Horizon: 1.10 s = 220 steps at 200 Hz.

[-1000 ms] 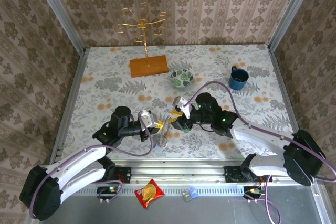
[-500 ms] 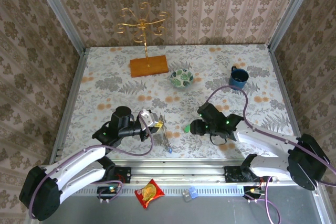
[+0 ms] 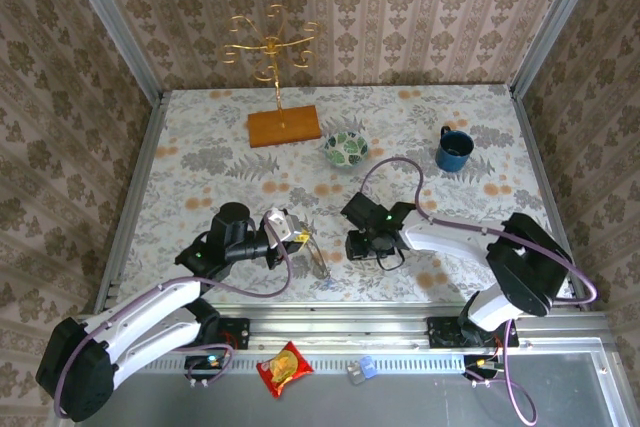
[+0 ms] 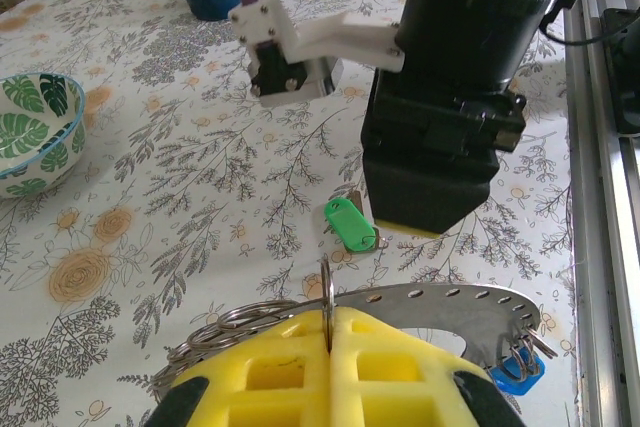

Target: Put the keys on the keyring

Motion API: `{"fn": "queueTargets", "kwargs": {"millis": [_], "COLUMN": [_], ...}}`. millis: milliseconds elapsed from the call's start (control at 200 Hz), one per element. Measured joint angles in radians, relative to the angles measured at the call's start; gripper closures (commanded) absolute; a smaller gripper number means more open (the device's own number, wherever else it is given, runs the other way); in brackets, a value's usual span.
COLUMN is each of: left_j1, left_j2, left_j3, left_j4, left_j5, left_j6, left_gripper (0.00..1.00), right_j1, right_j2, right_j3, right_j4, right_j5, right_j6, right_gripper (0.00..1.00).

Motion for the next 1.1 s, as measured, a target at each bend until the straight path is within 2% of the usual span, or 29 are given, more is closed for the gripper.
{"fn": "queueTargets", "kwargs": {"millis": [455,830,1100], "left_j1": [0.0,0.0,0.0], "left_j2": [0.0,-0.005,-0.005], "left_j3": [0.0,0.0,0.0], "left_j4": [0.0,0.001,0.0], "left_j5": [0.0,0.0,0.0], "left_j6": [-0.014,-0.015,-0.015], "left_gripper": [1.0,1.0,1.0], "right_j1": [0.023,0.027,0.03], "right_j2": [0.111,0.12,0.139], "right_j3": [0.058,0.072,0.082], "right_j4": [-0.013,-0.013,-0.013], "right_j5": [0.034,0.04,0.047], "right_j6": [-0.038,-0.05,-0.056], "right_gripper": [0.74,0.8,0.89]}}
